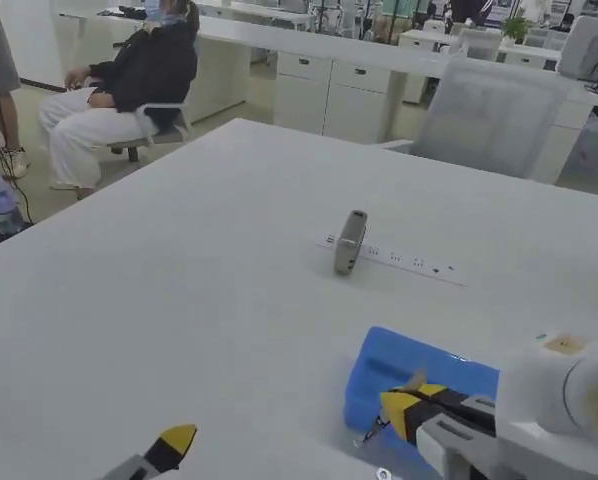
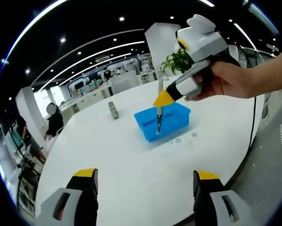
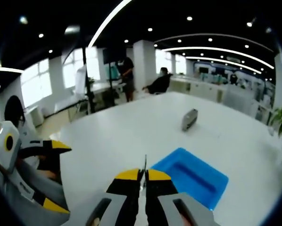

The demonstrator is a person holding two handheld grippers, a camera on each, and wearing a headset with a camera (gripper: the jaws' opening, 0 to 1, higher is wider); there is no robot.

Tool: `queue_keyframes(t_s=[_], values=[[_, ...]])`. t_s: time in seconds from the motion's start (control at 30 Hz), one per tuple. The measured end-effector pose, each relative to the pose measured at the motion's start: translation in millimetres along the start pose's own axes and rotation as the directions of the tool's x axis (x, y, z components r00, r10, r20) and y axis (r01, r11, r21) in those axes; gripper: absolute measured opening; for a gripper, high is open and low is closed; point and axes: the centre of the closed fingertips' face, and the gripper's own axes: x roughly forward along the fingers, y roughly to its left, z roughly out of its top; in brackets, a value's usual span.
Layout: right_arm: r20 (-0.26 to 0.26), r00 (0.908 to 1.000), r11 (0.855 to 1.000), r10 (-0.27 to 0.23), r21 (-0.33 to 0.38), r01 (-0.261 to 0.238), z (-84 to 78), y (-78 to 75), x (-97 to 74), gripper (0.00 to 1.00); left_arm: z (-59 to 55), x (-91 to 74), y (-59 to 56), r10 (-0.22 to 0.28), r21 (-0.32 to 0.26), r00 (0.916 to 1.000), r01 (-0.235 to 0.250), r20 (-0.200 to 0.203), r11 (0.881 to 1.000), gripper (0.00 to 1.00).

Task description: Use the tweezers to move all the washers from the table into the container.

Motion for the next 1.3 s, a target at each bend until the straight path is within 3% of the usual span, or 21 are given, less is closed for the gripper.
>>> queue_keyframes(t_s=[0.23,0.37,0.53,0.7,1.17,1.3], values=[[0.083,0.9961,0.999,-0.032,0.030,0.030,31.4,-19.8,-0.2,0.00,3.0,0.0,-0.9,-0.008,-0.022,0.9998,0.009,0.018,1.000,0.88],[0.100,0.9928,0.998,-0.066,0.029,0.064,36.7,-33.6,6.6,0.00,7.3,-0.6,-0.8,-0.012,-0.039,0.9989,0.013,0.045,0.999,0.90],[0.043,0.9943,0.995,-0.098,0.009,0.098,17.5,-48.1,26.1,0.00,8.0,-0.6,-0.1,-0.010,-0.052,0.9988,0.013,0.048,0.999,0.92],[0.007,0.9940,0.994,-0.109,0.004,0.109,-0.6,-53.3,42.4,0.00,8.1,-0.7,1.1,-0.006,-0.063,0.9988,0.009,0.049,0.998,0.92],[-0.065,0.9927,0.995,-0.102,0.002,0.102,-33.7,-47.3,59.3,0.00,5.3,0.8,0.9,-0.002,-0.059,0.9992,0.005,0.041,0.998,0.94],[-0.063,0.9932,0.995,-0.098,-0.008,0.098,-34.5,-42.7,57.7,0.00,4.2,1.0,0.3,-0.004,-0.053,0.9994,0.005,0.033,0.999,0.94]])
